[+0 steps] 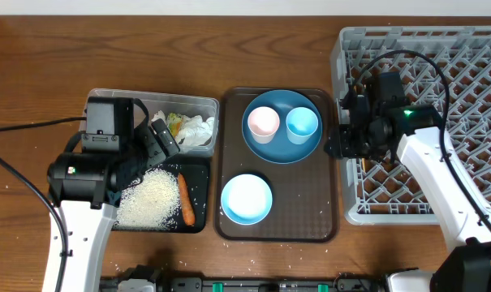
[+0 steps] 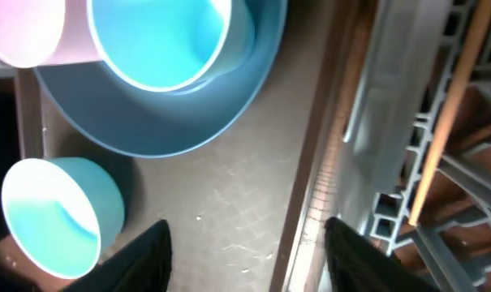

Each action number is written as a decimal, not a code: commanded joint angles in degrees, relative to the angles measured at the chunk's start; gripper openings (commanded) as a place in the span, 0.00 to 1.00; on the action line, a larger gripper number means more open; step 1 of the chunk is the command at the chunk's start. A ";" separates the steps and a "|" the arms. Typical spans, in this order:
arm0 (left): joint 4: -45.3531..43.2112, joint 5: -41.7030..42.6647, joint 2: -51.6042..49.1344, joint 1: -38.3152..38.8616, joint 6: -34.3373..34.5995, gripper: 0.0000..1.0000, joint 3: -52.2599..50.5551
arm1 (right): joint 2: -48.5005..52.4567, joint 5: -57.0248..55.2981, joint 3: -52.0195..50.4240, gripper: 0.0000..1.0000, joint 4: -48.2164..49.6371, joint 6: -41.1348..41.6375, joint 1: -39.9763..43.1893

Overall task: Sort waste into correct bins and load items into the dishwasher rack
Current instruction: 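Move the left gripper from the black tray over the brown tray, then reach the left gripper over the blue plate to the pink cup, then grasp the pink cup with the left gripper and lift it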

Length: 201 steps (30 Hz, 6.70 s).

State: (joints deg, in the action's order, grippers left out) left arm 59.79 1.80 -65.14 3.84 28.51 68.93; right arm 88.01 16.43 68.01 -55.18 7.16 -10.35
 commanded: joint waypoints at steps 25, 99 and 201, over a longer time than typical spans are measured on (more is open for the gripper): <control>4.22 12.33 -0.46 2.62 4.81 1.00 0.44 | 0.09 4.81 0.09 0.69 0.57 0.02 0.55; -22.32 3.52 -13.46 33.00 11.96 0.47 -27.39 | 0.09 3.23 0.09 0.71 -1.03 -0.61 0.52; -38.38 3.10 -28.02 18.97 2.14 0.06 -1.53 | 0.07 1.38 0.24 0.97 -1.81 -2.12 2.56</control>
State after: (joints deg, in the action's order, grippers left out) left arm 21.43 5.58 -97.47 24.60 31.09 67.31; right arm 88.01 17.98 68.01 -57.30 5.80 -8.10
